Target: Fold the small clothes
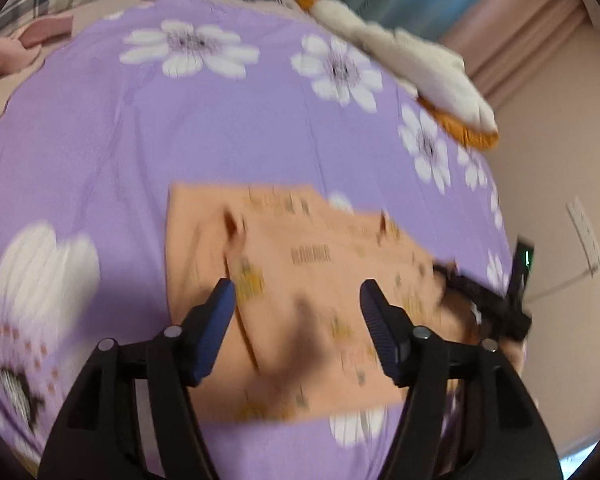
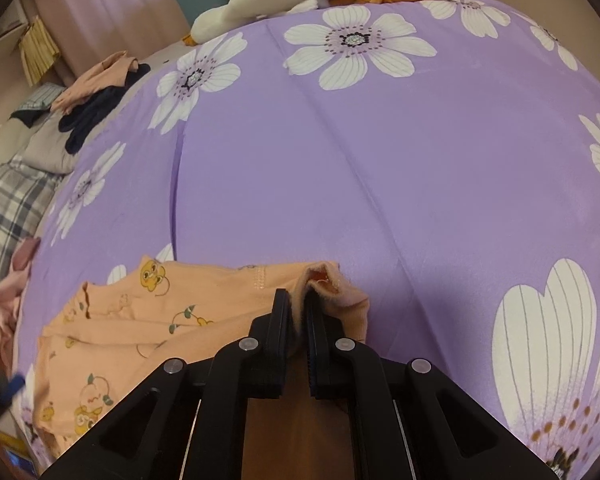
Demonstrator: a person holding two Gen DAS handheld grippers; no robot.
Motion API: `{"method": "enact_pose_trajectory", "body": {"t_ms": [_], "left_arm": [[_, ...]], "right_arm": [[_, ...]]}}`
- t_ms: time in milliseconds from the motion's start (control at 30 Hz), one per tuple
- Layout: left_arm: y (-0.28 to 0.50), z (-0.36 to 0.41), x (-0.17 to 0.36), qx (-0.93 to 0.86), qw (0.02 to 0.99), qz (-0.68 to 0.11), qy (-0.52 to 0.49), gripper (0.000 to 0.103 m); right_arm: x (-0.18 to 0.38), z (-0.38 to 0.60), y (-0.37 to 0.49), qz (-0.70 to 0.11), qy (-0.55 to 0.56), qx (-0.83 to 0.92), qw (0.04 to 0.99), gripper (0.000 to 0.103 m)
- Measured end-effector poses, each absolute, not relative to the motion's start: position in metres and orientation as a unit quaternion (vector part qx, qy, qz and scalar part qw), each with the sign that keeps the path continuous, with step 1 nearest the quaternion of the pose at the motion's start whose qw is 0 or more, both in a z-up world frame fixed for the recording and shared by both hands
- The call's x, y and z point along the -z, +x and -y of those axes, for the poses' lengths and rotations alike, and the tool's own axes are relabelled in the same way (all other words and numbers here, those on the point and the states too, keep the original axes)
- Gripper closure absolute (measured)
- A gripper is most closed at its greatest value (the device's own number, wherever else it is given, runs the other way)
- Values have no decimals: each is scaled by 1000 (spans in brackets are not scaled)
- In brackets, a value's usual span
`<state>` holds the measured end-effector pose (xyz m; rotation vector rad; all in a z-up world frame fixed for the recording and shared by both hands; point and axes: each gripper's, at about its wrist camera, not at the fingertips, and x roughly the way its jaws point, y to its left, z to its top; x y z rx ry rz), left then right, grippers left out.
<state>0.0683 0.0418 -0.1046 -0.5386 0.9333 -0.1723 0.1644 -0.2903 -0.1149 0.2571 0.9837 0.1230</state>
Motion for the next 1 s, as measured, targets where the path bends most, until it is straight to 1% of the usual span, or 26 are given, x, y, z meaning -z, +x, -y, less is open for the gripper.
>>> {"method": "enact_pose_trajectory", "body": {"t_ms": [100,200,267,333,367,400,433,533,633,800,1000], "left_arm": [[56,-28,121,81,838,-476,-254,40],[54,-14,130,75,837,-490,-231,40],[60,-9,133,70,839,-489,-226,44],[68,-6,137,54,840,-493,-220,64],[72,-4,139,44,840,-496,-216,68],[76,-5,141,34,843,-493,-213,77],[77,-7,141,25,847,-486,-216,84],[82,-11,137,7,851,-472,-230,93],[85,-12,129,5,857,-462,-230,95],[96,-27,112,18,854,-445,-268,95],[138,-52,97,10,848,-424,-318,95]], "right_arm": [[115,287,168,-468,120,-57,873,97],[116,286,169,-464,113,-61,877,97],[116,286,171,-463,116,-64,877,97],[116,287,172,-463,124,-66,875,97],[115,288,172,-463,126,-67,875,97],[115,288,171,-464,126,-68,874,97],[114,287,171,-464,125,-68,874,97],[112,287,171,-464,119,-69,875,97],[108,286,171,-462,115,-69,877,97],[102,289,169,-447,115,-74,884,97],[101,294,182,-436,136,-92,885,97]]}}
